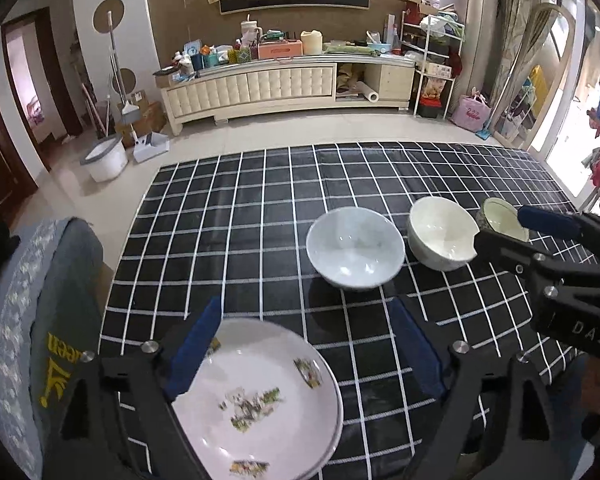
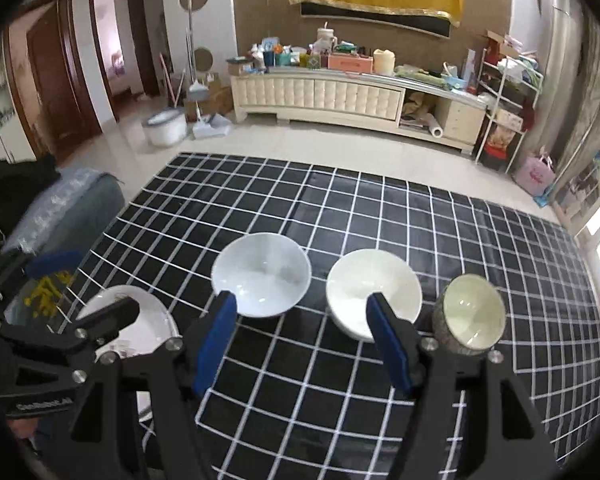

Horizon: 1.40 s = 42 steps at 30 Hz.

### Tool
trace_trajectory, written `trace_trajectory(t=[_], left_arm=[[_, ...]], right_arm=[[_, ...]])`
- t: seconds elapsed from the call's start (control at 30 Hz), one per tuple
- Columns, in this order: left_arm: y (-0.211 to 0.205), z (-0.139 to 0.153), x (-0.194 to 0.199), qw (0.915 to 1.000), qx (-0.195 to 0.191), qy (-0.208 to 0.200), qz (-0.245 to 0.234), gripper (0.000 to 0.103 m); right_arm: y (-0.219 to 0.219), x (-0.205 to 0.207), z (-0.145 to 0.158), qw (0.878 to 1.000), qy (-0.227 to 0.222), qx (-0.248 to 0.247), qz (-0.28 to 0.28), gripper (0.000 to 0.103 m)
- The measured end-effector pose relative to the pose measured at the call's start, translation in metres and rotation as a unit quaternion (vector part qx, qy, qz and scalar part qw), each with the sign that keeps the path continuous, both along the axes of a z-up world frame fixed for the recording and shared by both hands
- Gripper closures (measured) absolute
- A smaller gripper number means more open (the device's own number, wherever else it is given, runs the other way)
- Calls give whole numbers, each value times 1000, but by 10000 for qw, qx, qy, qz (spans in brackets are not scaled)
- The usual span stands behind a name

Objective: Organize plates and bowls
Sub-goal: 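Move the left tool over to the white bowl with the red logo, then grasp the rim of the red-logo white bowl with the left tool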

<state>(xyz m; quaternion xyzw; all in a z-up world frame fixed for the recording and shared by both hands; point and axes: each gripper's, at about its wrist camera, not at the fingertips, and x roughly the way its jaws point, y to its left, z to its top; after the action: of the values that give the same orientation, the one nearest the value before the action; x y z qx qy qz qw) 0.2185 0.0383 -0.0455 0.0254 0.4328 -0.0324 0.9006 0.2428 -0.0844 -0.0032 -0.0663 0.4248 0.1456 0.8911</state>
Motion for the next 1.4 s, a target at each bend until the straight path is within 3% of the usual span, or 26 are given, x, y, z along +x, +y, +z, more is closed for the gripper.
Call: trace_trajectory(t=[0.13, 0.23, 0.43, 0.63, 1.07, 1.17, 1.2, 1.27, 1.4], left_arm=[[-2, -1, 21, 9999, -7, 49, -147, 8], [-2, -3, 39, 9998, 100, 16, -168, 0], [6, -20, 68, 9993, 237, 236, -153, 0], [18, -43, 99, 9976, 41, 684, -132, 0], [32, -82, 135, 9942, -195, 1062, -2, 0], [34, -88, 140, 9923, -360, 1181, -70, 1], [34, -90, 141, 9913, -432, 1240, -113, 4], [31, -95, 144, 9900, -419, 1338, -154, 8], [26, -108, 148, 9879, -278, 1523, -132, 42]], right_arm=[[5, 18, -7, 9997, 184, -48, 177, 31], [9, 30, -13, 9990, 248, -178, 325, 22], [17, 53, -29, 9971, 259, -593, 390, 11], [23, 75, -46, 9949, 492, -728, 486, 10], [35, 108, -83, 9894, 986, -815, 692, 10], [36, 114, -87, 9893, 999, -721, 784, 20], [37, 116, -89, 9883, 1032, -750, 839, 28], [42, 118, -93, 9866, 1059, -818, 938, 33], [47, 118, -104, 9828, 1203, -865, 1106, 47]])
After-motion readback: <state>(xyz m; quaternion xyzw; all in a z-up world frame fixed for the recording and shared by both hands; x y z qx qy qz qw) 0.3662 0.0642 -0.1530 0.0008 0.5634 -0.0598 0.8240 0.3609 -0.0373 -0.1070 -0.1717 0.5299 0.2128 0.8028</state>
